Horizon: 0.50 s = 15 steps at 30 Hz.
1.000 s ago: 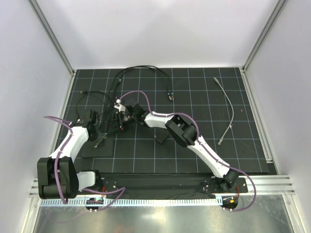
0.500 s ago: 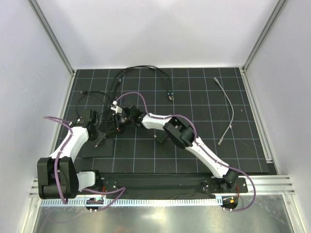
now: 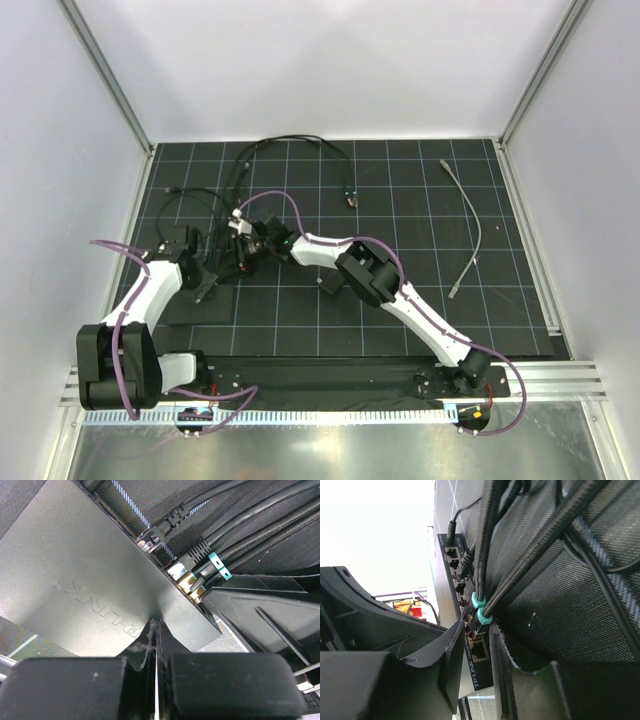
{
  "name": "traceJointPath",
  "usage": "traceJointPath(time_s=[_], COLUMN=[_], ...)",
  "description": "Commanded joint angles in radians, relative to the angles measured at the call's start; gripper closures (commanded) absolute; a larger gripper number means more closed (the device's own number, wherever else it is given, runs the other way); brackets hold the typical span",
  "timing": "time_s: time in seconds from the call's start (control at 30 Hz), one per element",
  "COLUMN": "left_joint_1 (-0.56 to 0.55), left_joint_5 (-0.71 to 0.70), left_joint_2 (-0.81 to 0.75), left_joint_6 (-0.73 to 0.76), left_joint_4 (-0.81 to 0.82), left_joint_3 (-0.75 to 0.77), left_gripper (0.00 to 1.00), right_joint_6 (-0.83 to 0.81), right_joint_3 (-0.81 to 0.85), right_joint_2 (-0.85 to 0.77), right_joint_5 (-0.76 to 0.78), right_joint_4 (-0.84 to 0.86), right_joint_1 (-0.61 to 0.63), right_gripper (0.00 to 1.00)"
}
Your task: Pull the plug from the switch port
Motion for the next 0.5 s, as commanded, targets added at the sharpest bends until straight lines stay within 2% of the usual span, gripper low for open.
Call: traceJointPath(time_s=[0.0,0.07,0.13,0.17,0.2,0.3,0.33,0.37,0.43,0.47], left_joint_1=[0.0,0.0,0.001,0.001,0.0,0.001,0.0,0.001,0.0,0.0], left_joint_5=[-0.027,-0.028,-0.035,-0.041,-0.05,-0.062,-0.062,-0.062,-0.052,-0.045], left_joint_2=[0.058,0.061,0.069,0.073,0.078,0.107,0.122,0.13,0.152,0.159], left_joint_6=[-0.023,-0.031,-0.035,-0.049,-0.057,-0.075,-0.078,-0.08,-0.078,-0.075], left_joint_4=[0.001,-0.006,-0.019,-0.029,-0.039,-0.073,-0.085,-0.09,-0.082,-0.084], left_joint_3=[-0.059,-0.056,-0.054,-0.051,-0.048,-0.051,-0.053,-0.054,-0.063,-0.065], left_gripper=[1.0,1.0,1.0,1.0,1.0,1.0,1.0,1.0,1.0,1.0], right_joint_6=[-0.01,-0.013,-0.022,-0.015,0.001,0.027,-0.005,-0.049,-0.167,-0.177], right_joint_3=[0.008,0.009,0.005,-0.006,-0.053,-0.144,-0.164,-0.171,-0.19,-0.195], right_joint_2=[0.052,0.049,0.04,0.034,0.023,-0.04,-0.058,-0.096,-0.124,-0.123], right_joint_5=[0.1,0.142,0.175,0.198,0.216,0.345,0.389,0.543,0.662,0.689], right_joint_4=[-0.107,-0.14,-0.165,-0.153,-0.133,-0.072,-0.053,-0.091,-0.086,-0.078], right_joint_1=[0.035,0.038,0.044,0.046,0.047,0.05,0.053,0.058,0.081,0.083], right_gripper=[0.67,0.74,0.87,0.96,0.99,0.99,0.99,0.99,0.99,0.99])
